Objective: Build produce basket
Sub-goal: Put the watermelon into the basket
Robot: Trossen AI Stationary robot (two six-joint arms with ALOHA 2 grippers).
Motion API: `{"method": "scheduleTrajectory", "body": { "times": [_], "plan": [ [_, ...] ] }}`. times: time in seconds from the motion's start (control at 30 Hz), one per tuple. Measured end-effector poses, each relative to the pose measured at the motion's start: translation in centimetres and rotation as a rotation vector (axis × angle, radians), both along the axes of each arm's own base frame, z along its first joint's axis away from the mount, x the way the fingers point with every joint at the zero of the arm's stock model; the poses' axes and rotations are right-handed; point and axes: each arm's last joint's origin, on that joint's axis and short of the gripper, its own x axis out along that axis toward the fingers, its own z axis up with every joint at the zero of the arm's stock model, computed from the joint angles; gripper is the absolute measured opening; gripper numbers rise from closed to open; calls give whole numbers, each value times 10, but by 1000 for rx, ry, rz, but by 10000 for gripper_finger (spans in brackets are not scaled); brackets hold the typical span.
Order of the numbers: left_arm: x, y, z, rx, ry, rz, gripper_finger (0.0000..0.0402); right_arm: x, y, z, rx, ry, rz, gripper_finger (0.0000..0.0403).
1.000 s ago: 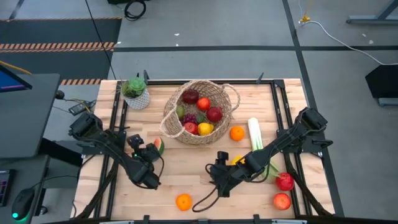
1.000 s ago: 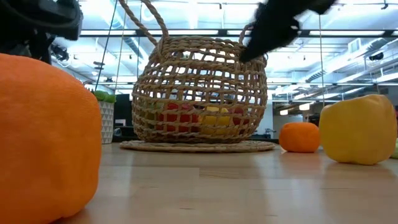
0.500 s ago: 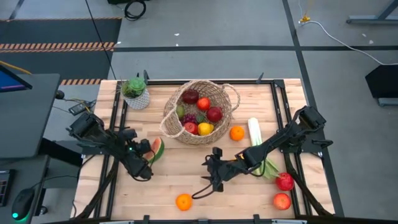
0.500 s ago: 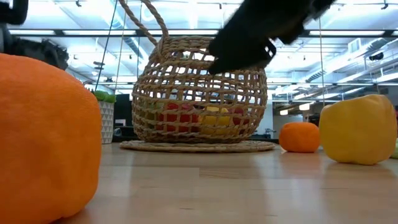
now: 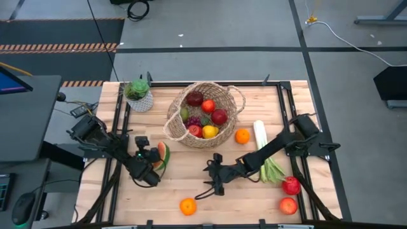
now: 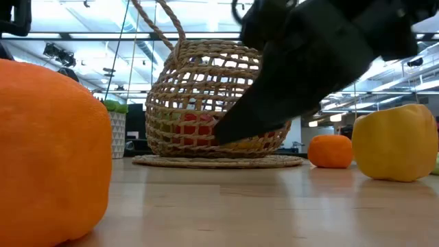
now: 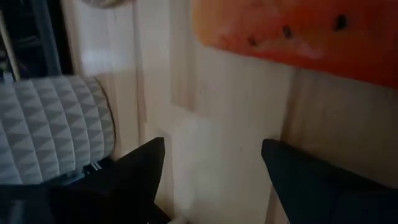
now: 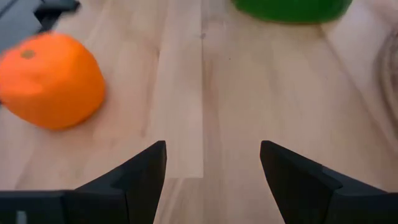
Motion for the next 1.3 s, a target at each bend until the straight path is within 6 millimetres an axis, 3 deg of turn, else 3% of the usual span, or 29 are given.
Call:
{"method": "scheduleTrajectory", "body": {
  "times": [0.2, 0.43, 0.77, 1.1, 1.3],
  "plan": [
    [10, -5, 2, -34, -43, -34, 287, 24, -1, -19, -7, 27, 6, 266],
    [16, -11, 3, -56, -40, -105, 287, 45, -6, -24, 5, 20, -6, 266],
    [48, -26, 16, -157, -113, -229, 255, 66, -21, -1, -40, -132, -165, 266],
    [85, -50, 31, -374, -276, -421, 216, 65, -25, -5, -37, -99, -180, 266],
    [91, -71, 51, -443, -306, -490, 197, 62, -23, -9, -50, -57, -175, 266]
  ]
}}
